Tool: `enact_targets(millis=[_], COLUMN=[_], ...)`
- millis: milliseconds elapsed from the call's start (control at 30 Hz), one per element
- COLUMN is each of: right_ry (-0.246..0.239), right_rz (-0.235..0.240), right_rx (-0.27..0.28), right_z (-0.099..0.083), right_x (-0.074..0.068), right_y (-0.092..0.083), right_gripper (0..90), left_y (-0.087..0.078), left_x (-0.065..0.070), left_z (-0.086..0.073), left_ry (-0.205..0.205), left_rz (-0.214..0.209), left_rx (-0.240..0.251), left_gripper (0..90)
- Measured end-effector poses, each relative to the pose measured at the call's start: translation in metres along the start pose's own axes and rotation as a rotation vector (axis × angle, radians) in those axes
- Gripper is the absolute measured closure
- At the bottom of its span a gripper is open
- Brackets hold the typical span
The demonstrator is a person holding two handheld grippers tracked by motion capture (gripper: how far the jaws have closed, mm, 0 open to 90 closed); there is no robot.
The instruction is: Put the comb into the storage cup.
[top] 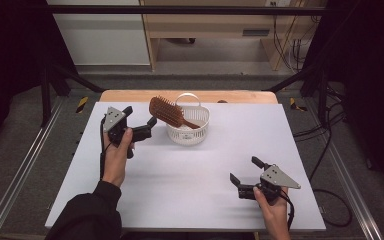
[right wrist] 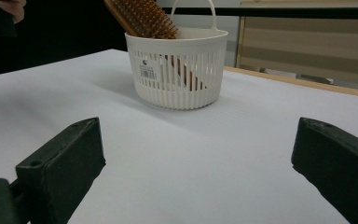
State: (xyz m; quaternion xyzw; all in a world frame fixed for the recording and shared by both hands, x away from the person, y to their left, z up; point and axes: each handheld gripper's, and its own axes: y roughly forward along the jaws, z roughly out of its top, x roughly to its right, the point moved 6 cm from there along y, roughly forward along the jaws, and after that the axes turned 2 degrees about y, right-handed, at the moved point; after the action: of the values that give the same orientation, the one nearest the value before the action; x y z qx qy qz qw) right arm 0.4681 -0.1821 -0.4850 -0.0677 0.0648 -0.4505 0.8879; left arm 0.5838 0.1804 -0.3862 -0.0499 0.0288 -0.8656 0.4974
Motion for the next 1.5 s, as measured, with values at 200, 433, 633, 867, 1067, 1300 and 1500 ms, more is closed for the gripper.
enact_targets(millis=[200,433,633,867,1067,1300,1500], right_ry=[-0.003,-0.005,-0.013,-0.015,-0.016,-0.017,-0.016], right_rz=[-0.003,-0.003,-0.014,-0.015,-0.017,-0.015,-0.013], right_rx=[-0.003,-0.004,-0.009,-0.011,-0.015,-0.017,-0.017], right_z=[0.000,0.000,-0.001,-0.001,-0.002,-0.002,-0.002], right_x=[0.000,0.000,0.000,0.000,0.000,-0.001,-0.001], right_y=[0.001,0.001,0.001,0.001,0.001,0.002,0.002], right_gripper=[2.5,2.5,2.6,2.6,2.6,2.6,2.6], left_y=[-0.008,-0.018,-0.025,-0.033,-0.043,-0.054,-0.062], left_x=[-0.004,-0.007,-0.012,-0.020,-0.023,-0.021,-0.020], left_z=[0.001,0.000,0.003,0.010,0.007,-0.001,-0.004], left_ry=[0.016,0.026,0.061,0.044,0.040,0.062,0.068], left_rz=[0.002,0.004,0.010,0.016,0.018,0.011,0.006], left_rx=[-0.014,-0.022,-0.025,-0.015,-0.019,-0.031,-0.032], left_gripper=[1.5,0.8,0.8,0.8,0.8,0.8,0.8])
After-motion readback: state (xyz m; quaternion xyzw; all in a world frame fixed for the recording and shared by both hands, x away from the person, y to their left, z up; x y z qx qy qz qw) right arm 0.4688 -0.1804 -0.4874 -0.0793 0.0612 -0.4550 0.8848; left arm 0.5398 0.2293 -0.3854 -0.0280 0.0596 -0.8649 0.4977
